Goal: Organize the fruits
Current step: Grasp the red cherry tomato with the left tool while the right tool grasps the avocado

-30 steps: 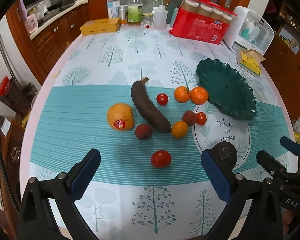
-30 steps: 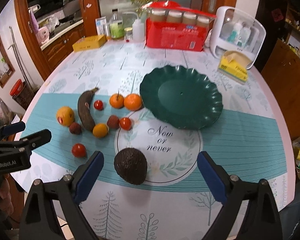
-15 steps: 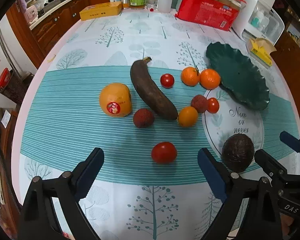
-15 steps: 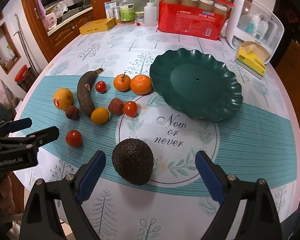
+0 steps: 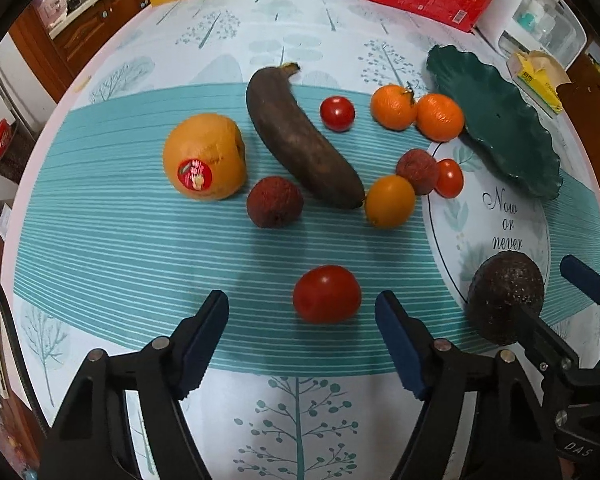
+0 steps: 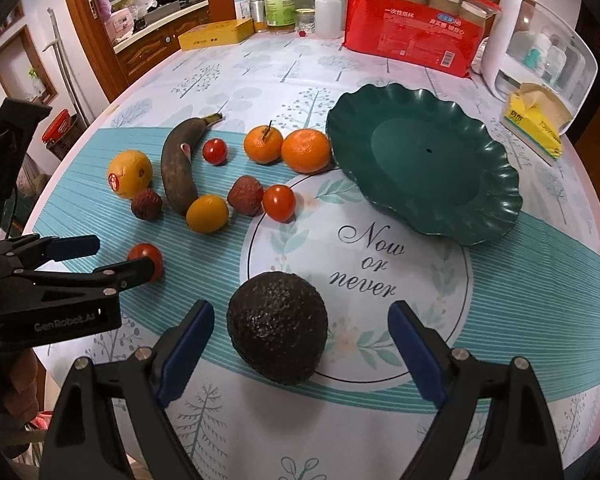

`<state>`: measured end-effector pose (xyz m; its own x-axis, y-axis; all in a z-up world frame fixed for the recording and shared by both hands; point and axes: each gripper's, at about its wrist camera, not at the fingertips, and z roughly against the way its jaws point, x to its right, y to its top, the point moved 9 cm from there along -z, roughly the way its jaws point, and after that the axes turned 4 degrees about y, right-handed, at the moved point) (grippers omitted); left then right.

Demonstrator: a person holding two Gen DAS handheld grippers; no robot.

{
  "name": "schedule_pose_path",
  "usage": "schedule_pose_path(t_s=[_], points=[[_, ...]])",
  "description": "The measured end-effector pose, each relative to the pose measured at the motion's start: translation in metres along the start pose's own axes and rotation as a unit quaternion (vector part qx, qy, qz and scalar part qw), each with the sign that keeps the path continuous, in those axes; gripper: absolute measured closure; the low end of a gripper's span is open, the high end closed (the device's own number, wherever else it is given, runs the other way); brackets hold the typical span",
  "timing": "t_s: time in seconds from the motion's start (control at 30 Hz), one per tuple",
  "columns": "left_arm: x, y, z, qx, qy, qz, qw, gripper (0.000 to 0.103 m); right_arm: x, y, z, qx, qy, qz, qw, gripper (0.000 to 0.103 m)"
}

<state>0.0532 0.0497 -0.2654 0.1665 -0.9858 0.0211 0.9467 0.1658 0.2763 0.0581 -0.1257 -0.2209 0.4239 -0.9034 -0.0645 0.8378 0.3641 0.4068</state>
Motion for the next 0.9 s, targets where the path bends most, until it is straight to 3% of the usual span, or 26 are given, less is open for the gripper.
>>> schedule_pose_path(t_s=[0.43,0.63,0.77,0.9], points=[[0.007,-0.001,-0.011,-0.008,-0.020,-0.001,0.9998,0.049,-0.005,-0.008,-0.016,-0.018,0.010,0.004,1.000,0.024],[0.015,-0.001,-0.014,-0.013,-0.032,-0.004,0.9994,0.058,-0.010,-0.012,-0.024,-0.030,0.016,0.007,0.999,0.039],[0.022,-0.002,-0.016,-0.018,-0.036,-0.013,0.9991,0.067,-0.011,-0.011,-0.026,-0.026,0.014,0.005,1.000,0.040],[0.024,-0.002,-0.017,-0.019,-0.037,-0.015,0.9990,0.068,-0.011,-0.010,-0.027,-0.023,0.013,0.004,1.000,0.041]])
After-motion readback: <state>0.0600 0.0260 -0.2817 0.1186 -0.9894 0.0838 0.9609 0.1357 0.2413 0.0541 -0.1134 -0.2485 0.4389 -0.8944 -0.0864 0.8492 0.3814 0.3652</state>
